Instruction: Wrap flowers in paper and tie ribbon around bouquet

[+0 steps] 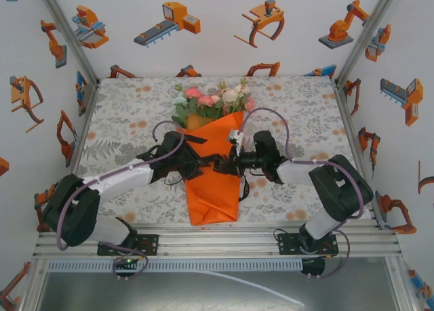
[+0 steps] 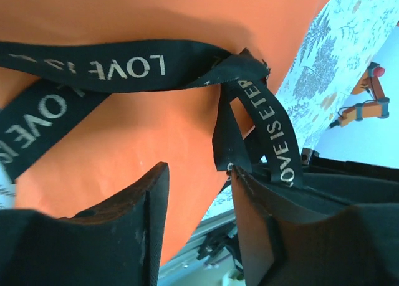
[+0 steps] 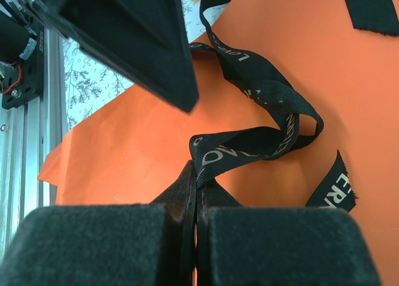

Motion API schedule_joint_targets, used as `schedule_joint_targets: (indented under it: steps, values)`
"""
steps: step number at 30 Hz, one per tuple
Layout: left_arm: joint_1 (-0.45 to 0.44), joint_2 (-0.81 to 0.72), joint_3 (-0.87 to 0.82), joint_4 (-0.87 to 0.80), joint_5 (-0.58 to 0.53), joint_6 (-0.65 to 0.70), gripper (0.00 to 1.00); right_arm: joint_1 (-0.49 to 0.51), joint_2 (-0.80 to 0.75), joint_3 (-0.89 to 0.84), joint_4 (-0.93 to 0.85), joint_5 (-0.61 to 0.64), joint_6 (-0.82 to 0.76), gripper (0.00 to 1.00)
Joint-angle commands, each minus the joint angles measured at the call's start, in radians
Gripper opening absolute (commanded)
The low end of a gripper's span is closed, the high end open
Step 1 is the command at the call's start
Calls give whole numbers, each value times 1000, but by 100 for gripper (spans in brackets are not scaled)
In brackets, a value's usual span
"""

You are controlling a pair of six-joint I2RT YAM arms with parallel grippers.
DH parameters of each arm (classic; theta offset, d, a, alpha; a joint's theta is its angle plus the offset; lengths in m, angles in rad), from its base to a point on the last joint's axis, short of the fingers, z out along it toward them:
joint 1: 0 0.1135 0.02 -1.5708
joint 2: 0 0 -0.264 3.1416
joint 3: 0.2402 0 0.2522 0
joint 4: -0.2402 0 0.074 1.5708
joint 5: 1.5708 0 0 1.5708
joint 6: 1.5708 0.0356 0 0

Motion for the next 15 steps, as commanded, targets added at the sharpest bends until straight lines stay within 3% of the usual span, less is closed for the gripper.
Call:
schedule_joint_targets:
  steps: [1, 6, 10, 15]
  values:
    - [-2, 37, 20, 148, 56, -157, 49, 5, 9, 7, 50, -17, 12, 0]
    - [-1, 138, 3, 262, 128, -209, 49, 5, 17, 10, 73, -29, 27, 0]
    - [-15, 212, 19, 319, 184, -237, 42, 4, 23, 13, 83, -23, 30, 0]
    - [-7, 199, -10, 329, 186, -261, 17, 3, 26, 9, 80, 24, 31, 0]
